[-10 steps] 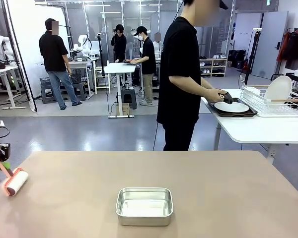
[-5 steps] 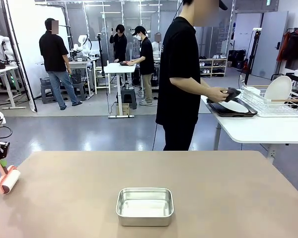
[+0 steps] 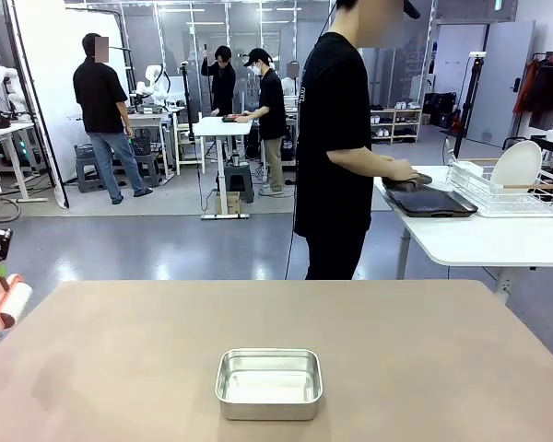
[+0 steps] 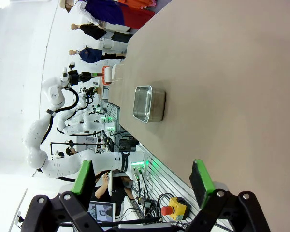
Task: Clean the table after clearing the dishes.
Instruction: When the right (or left) Handle tray is removed, use the right hand (or left hand) to clean the right (or left) side of the table with the Lint Roller.
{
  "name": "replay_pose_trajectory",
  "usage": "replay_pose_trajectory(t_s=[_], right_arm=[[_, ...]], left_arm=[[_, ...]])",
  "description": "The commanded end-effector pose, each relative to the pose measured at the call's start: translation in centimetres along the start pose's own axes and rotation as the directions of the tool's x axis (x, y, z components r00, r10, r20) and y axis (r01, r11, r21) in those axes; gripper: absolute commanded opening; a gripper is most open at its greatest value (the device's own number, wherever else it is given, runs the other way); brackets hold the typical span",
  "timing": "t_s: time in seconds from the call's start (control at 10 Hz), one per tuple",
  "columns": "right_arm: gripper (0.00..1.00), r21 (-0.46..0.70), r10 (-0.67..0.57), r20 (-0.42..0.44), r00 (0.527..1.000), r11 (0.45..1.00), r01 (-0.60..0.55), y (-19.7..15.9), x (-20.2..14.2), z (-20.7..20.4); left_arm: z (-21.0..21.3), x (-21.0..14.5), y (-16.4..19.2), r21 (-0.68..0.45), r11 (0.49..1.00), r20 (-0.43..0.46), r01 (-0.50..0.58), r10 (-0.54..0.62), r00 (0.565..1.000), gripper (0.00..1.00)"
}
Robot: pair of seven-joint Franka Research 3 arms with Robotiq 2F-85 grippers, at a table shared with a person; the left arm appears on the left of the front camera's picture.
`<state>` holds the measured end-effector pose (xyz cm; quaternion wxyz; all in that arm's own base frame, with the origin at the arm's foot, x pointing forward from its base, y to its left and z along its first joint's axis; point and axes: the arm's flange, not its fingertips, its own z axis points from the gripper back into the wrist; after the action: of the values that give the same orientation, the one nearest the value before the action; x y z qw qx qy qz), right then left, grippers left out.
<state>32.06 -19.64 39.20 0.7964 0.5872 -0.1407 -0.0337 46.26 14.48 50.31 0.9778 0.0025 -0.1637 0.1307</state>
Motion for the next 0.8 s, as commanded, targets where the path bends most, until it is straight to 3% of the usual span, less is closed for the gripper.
replay_pose_trajectory(t_s=[0.0,0.7], right_arm=[[1.00,-0.003,0.003,0.008,1.000,1.000,-0.003,0.1,0.0,0.0],[1.00,-0.003,0.003,0.008,1.000,1.000,-0.003,0.1,0.0,0.0]], left_arm=[[2.2,-1.0,-0.8,0.022,1.000,-0.013,-0.003,0.003,1.000,0.21],[3.2,-0.8,-1.1,0.010,1.000,0.006,0.014,-0.014,1.000,0.21]])
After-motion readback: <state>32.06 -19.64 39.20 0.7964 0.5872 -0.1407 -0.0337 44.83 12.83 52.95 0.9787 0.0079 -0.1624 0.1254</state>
